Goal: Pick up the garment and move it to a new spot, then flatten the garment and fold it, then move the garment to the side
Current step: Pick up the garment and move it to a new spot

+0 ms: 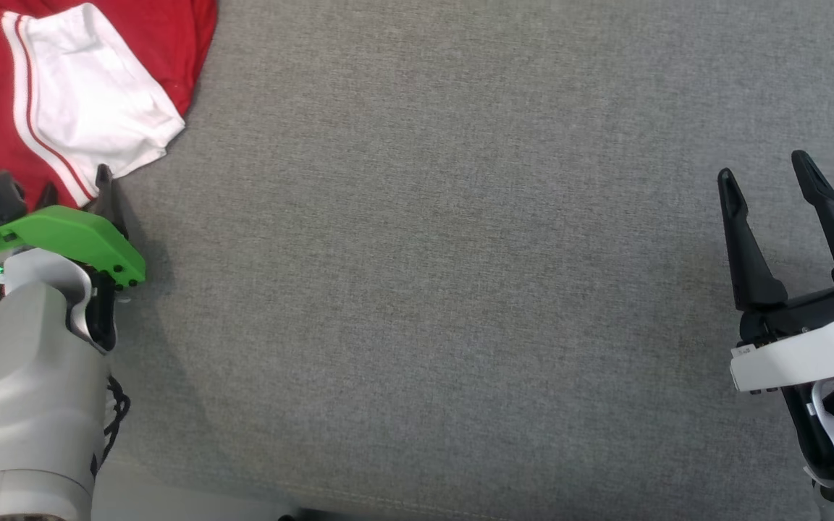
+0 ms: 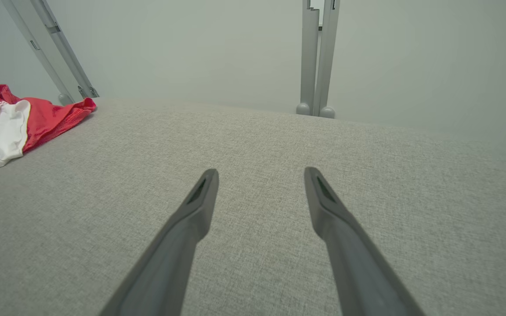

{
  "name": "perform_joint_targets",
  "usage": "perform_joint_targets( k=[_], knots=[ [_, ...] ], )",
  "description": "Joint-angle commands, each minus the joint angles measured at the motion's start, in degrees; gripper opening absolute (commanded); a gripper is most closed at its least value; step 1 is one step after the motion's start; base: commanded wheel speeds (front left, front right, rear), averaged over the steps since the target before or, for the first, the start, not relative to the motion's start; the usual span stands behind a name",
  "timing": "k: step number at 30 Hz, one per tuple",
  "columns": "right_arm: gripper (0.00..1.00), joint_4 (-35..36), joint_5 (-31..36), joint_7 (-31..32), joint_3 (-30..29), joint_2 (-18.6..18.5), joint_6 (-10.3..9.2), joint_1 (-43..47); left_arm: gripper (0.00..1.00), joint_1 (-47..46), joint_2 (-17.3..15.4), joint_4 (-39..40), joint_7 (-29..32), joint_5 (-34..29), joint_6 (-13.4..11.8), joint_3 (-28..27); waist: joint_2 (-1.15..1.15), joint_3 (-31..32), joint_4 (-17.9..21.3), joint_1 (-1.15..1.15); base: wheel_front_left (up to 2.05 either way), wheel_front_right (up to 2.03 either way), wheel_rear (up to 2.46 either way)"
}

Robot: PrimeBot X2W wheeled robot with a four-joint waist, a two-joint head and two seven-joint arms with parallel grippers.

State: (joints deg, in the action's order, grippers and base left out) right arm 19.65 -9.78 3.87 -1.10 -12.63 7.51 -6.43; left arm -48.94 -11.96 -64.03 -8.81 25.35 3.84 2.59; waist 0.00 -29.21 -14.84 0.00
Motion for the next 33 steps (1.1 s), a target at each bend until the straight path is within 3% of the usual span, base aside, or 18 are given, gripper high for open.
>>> perform_joint_targets(
  k=[1, 2, 3, 4, 13, 19, 27, 33],
  knots=[
    [1.0, 0.2, 0.4, -0.3, -0.2, -0.2, -0.04, -1.0, 1.0, -1.1, -0.5, -1.9, 1.0, 0.8, 0.6, -0.2, 0.0, -2.3, 2.3, 0.0, 0.0, 0.0, 0.0],
    [1.0, 0.2, 0.4, -0.3, -0.3, -0.2, -0.04, -1.1, 0.97, -1.5, -0.5, -3.0, 1.2, 1.0, 0.8, -0.2, 0.0, -2.3, 2.4, 0.0, 0.0, 0.0, 0.0],
    [1.0, 0.2, 0.5, -0.3, -0.3, -0.3, -0.04, -1.2, 0.83, -1.8, -0.7, -4.1, 1.1, 1.2, 1.1, -0.3, 0.0, -2.2, 2.4, 0.0, 0.0, 0.0, 0.0],
    [1.0, 0.2, 0.6, -0.4, -0.4, -0.4, -0.04, -1.2, 0.0, -2.1, -0.9, -5.1, 1.0, 1.4, 1.3, -0.3, 0.0, -1.9, 2.5, 0.0, 0.0, 0.0, 0.0],
    [1.0, -1.2, 0.1, -2.6, 0.8, -0.1, -0.04, -2.0, 0.0, -0.1, -5.0, -5.1, -6.0, 1.3, 0.5, -1.6, 0.0, 4.4, 3.3, 0.0, 0.0, 0.0, 0.0],
    [1.0, -2.7, -0.4, -4.0, 2.5, 0.9, -0.04, -0.4, 0.0, 6.3, -6.1, 4.9, -6.4, -0.1, -1.9, -3.8, 0.0, 11.2, 4.1, 0.0, 0.0, 0.0, 0.0],
    [1.0, -5.1, -1.3, -6.0, 4.1, 2.4, -0.04, 3.1, 0.0, 19.9, -3.0, 24.4, -6.4, -3.7, -4.4, -4.7, 0.0, 18.7, 6.1, 0.0, 0.0, 0.0, 0.0],
    [1.0, -6.4, -2.0, -7.2, 5.1, 3.5, -0.04, 5.0, 0.0, 28.2, 1.6, 37.4, -3.4, -5.8, -3.9, 1.1, 0.0, 21.2, 10.8, 0.0, 0.0, 0.0, 0.0]
  ],
)
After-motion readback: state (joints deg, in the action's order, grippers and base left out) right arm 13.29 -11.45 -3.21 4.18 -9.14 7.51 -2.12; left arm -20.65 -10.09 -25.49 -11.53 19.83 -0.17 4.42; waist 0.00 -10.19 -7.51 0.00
